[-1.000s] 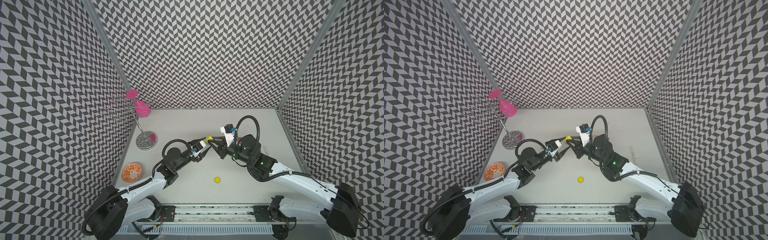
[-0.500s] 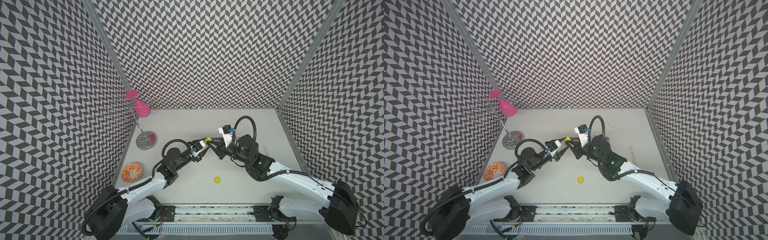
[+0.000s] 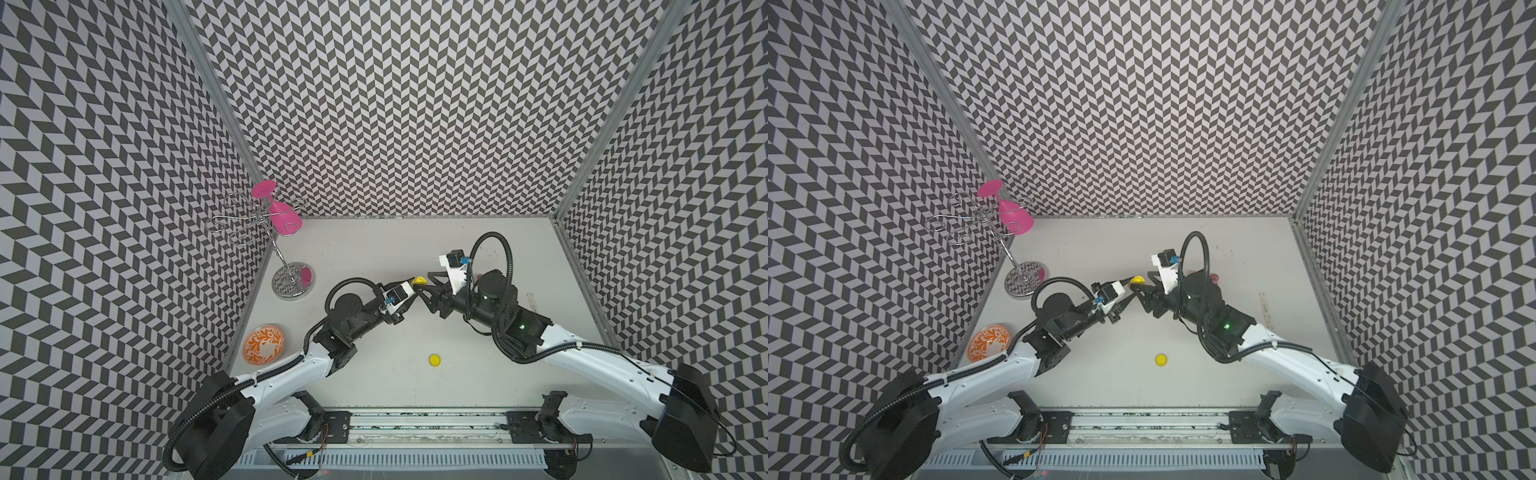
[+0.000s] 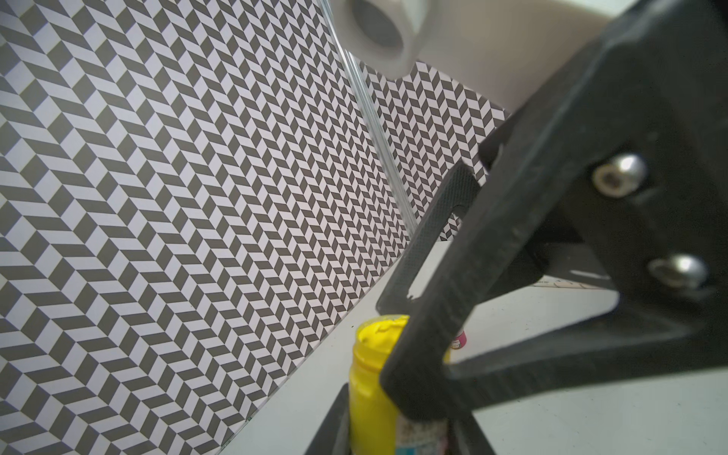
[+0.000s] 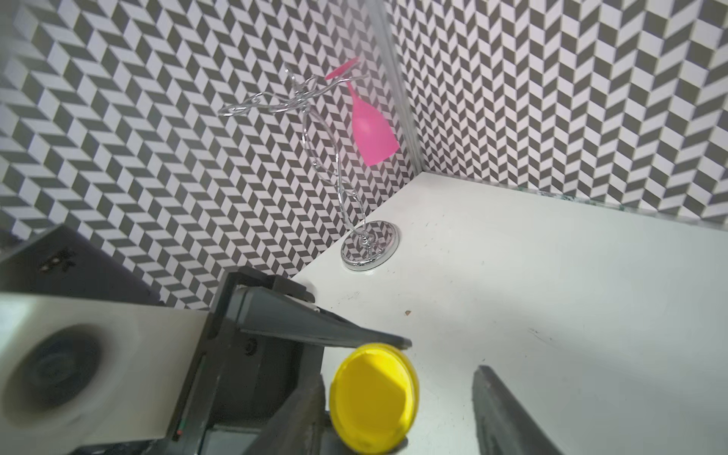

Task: Close the paint jar lid
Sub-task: Pick up the paint jar from the center of the board, then pick up the lid from the center of the board.

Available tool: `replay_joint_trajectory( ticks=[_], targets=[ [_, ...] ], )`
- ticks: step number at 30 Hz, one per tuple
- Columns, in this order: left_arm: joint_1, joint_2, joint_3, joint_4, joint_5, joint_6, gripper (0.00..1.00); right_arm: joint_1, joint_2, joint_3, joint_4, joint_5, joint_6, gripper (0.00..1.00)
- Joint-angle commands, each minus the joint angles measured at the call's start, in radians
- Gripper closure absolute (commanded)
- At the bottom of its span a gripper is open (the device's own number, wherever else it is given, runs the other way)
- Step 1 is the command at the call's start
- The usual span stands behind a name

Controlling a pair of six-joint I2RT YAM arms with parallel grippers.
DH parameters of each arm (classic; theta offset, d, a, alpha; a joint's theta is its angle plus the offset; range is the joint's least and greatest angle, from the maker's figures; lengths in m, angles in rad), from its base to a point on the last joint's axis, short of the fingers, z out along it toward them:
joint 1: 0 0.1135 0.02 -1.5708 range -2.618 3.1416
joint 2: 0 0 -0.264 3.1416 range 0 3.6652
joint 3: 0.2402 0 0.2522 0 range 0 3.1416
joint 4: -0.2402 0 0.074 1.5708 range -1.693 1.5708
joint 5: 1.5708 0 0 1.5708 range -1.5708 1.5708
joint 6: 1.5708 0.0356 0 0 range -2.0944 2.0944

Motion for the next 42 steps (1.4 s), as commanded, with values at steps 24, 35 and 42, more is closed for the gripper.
replay_joint_trajectory(
  ticks=[24,35,42],
  targets=[
    [0.106,-0.560,0.028,-0.451,0.044,-0.061,0.71,0.156,-0.018,-0.264,-0.378,0.187,0.191,0.44],
    [0.109,-0.652,-0.040,-0.448,-0.014,-0.034,0.70,0.304,0.157,-0.255,-0.327,0.272,0.245,0.45],
    [0.110,-0.689,-0.052,-0.439,-0.032,-0.034,0.70,0.339,0.244,-0.217,-0.346,0.341,0.254,0.50]
  ],
)
